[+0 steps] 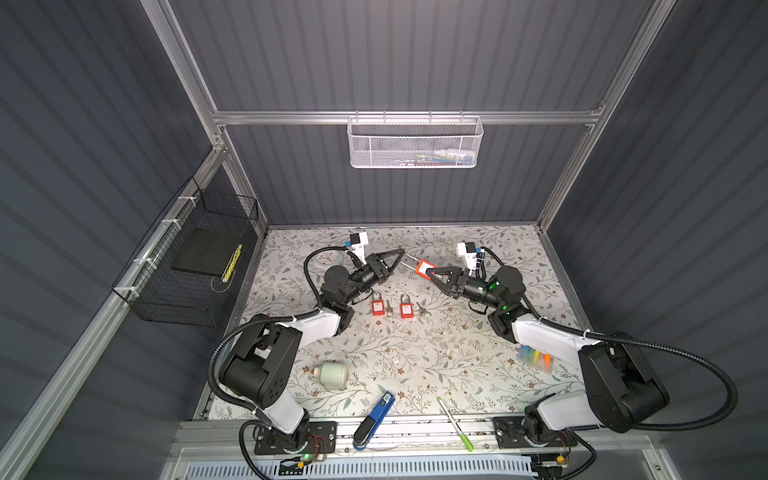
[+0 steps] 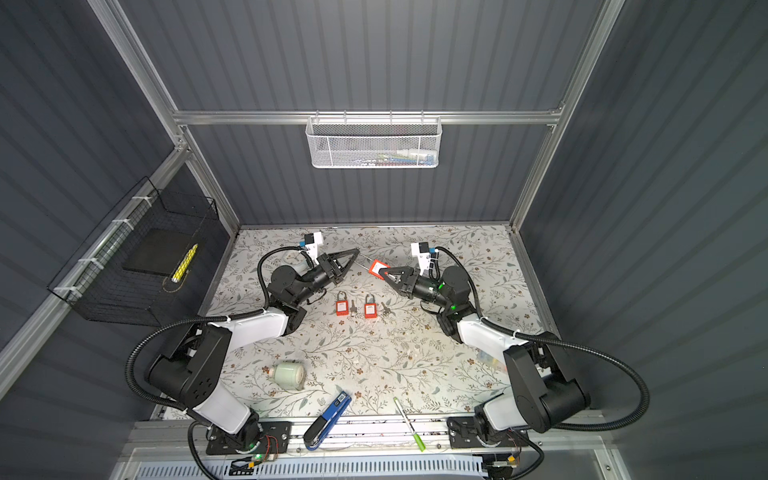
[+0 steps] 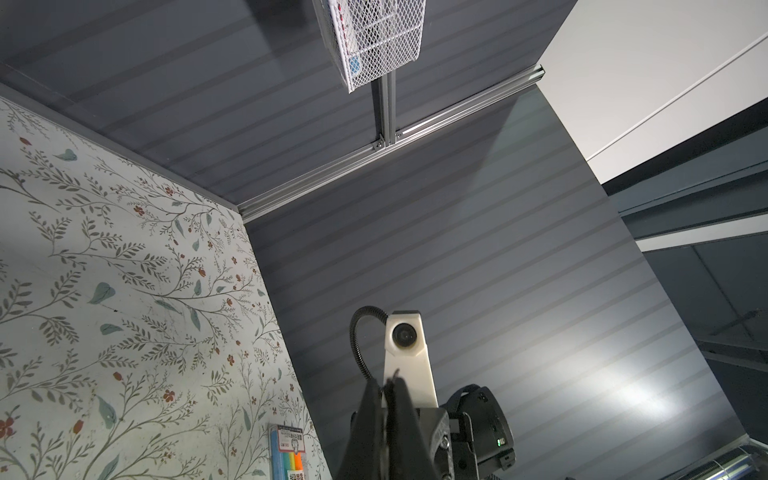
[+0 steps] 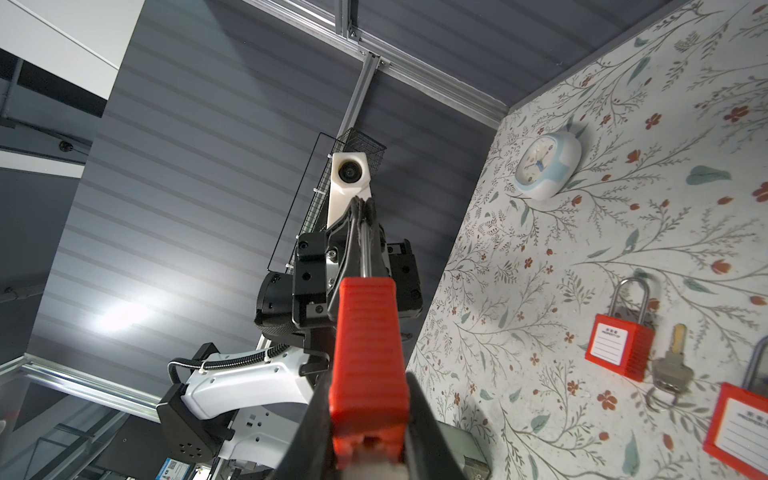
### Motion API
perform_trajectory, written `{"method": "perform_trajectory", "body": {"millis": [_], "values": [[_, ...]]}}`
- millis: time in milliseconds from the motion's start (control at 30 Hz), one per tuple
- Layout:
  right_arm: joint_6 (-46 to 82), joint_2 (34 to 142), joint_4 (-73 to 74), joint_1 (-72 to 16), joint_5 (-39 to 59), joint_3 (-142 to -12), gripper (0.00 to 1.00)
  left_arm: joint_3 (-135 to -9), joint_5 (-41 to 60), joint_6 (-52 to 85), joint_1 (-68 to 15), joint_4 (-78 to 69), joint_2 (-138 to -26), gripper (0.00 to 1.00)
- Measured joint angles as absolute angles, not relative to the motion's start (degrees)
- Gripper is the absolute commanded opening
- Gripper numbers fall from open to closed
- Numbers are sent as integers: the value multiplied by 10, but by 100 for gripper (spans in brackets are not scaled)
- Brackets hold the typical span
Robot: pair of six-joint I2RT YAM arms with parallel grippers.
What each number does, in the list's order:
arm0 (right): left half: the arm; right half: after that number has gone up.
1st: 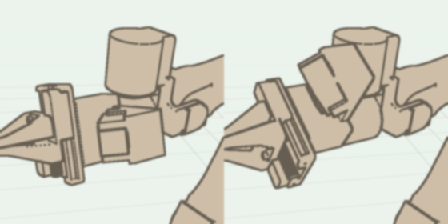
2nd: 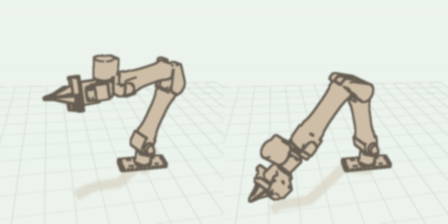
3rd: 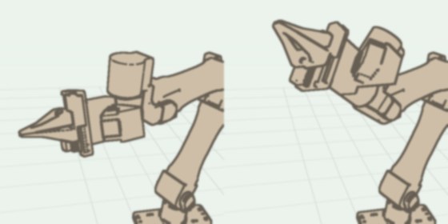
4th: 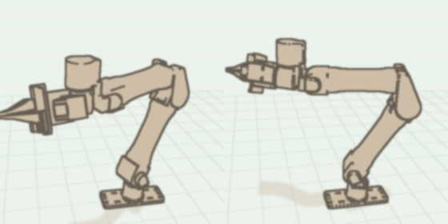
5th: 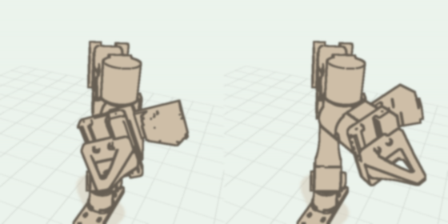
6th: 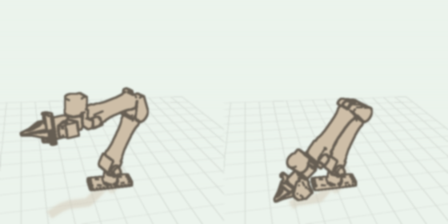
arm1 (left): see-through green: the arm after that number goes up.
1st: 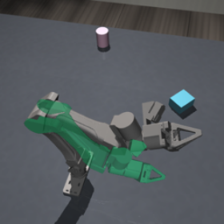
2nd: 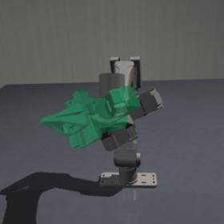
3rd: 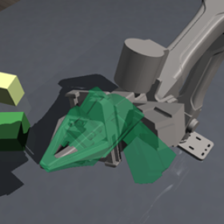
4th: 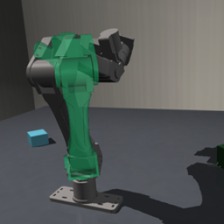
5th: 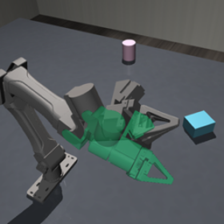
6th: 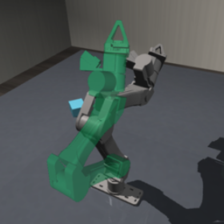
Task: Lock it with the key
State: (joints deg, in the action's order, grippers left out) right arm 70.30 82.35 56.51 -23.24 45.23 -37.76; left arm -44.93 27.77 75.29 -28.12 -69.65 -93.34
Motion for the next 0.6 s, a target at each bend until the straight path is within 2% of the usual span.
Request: {"method": "perform_trajectory", "body": {"millis": [600], "values": [[704,867,566,-231,476,-417,4,-449,269,769,-289,-717,-952,0]]}}
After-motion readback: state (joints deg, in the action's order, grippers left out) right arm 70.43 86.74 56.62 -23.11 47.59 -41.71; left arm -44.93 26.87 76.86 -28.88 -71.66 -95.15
